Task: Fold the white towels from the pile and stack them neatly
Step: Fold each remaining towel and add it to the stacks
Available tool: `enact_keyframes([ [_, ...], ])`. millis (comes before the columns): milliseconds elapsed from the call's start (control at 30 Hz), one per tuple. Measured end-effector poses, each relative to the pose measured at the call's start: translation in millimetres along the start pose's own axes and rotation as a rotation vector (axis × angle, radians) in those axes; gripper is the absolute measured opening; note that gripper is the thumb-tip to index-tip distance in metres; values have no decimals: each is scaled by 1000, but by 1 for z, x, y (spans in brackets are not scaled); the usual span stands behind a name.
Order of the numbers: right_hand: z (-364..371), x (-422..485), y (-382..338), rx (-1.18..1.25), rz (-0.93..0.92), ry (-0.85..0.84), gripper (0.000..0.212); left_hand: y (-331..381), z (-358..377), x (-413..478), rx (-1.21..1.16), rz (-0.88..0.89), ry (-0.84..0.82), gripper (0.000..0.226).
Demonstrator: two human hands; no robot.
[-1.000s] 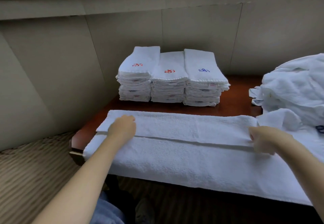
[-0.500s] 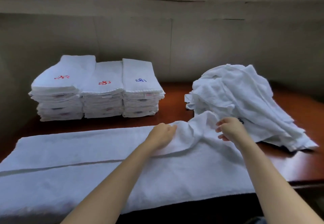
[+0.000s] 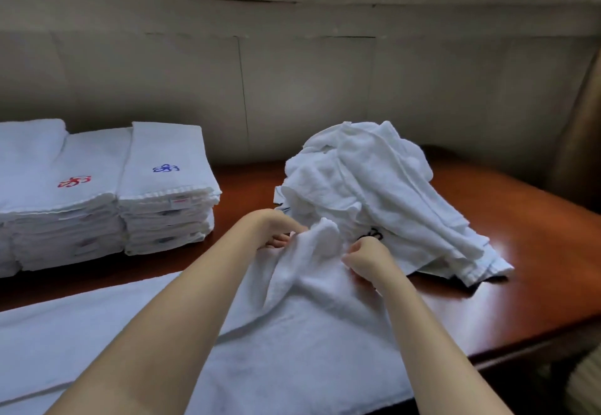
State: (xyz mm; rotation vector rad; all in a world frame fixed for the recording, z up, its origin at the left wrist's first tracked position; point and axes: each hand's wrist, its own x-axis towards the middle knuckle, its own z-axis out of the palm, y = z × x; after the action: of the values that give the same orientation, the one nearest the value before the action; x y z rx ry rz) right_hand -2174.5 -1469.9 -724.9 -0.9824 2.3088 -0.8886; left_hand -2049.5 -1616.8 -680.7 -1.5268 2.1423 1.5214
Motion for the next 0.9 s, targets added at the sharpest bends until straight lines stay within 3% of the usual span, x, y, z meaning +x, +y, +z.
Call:
enact_keyframes([
  [100, 1, 8, 2, -33, 1, -26, 14, 7, 0, 0, -57, 57, -29, 40],
  [133, 0, 9, 2, -38, 11, -28, 9, 10, 2, -1, -68, 150, 33, 31],
  [200, 0, 10, 3, 16, 41, -26, 7, 19, 5, -5, -62, 433, 313, 18],
  [233, 0, 12, 3, 115, 68, -43, 10, 24, 7, -12, -65, 575, 451, 20],
  [267, -2, 9, 0, 246, 118, -65, 13, 29, 11, -20, -85, 677, 486, 23],
  [300, -5, 9, -2, 392, 177, -95, 17, 32, 15, -30, -123, 742, 390, 24],
  [333, -9, 5, -5, 543, 229, -129, 22, 34, 21, -42, -175, 766, 186, 25],
  [400, -16, 7, -4, 737, 269, -167, 41, 31, 32, -60, -196, 690, -227, 28],
  [467, -20, 11, 0, 731, 274, -157, 57, 20, 35, -66, -122, 639, -352, 32],
  [533, -20, 9, 2, 632, 217, -171, 46, 6, 30, -67, -94, 622, -211, 31],
  [600, -16, 7, 3, 369, 109, -182, 23, -12, 20, -66, -75, 591, -29, 29],
  [633, -14, 7, 4, 244, 44, -147, 25, -23, 13, -66, -45, 569, 46, 27],
  [667, -10, 9, 5, 178, -8, -83, 46, -36, 7, -65, 12, 542, 116, 25],
  [700, -10, 7, 2, 147, -52, 1, 25, -51, 1, -64, 87, 509, 187, 24],
  [800, -8, 3, 0, 141, -141, 279, 24, -104, -9, -64, 323, 384, 353, 37],
  [900, -2, 2, 3, -85, -123, 267, 25, -161, -5, -72, 598, 257, 439, 57],
])
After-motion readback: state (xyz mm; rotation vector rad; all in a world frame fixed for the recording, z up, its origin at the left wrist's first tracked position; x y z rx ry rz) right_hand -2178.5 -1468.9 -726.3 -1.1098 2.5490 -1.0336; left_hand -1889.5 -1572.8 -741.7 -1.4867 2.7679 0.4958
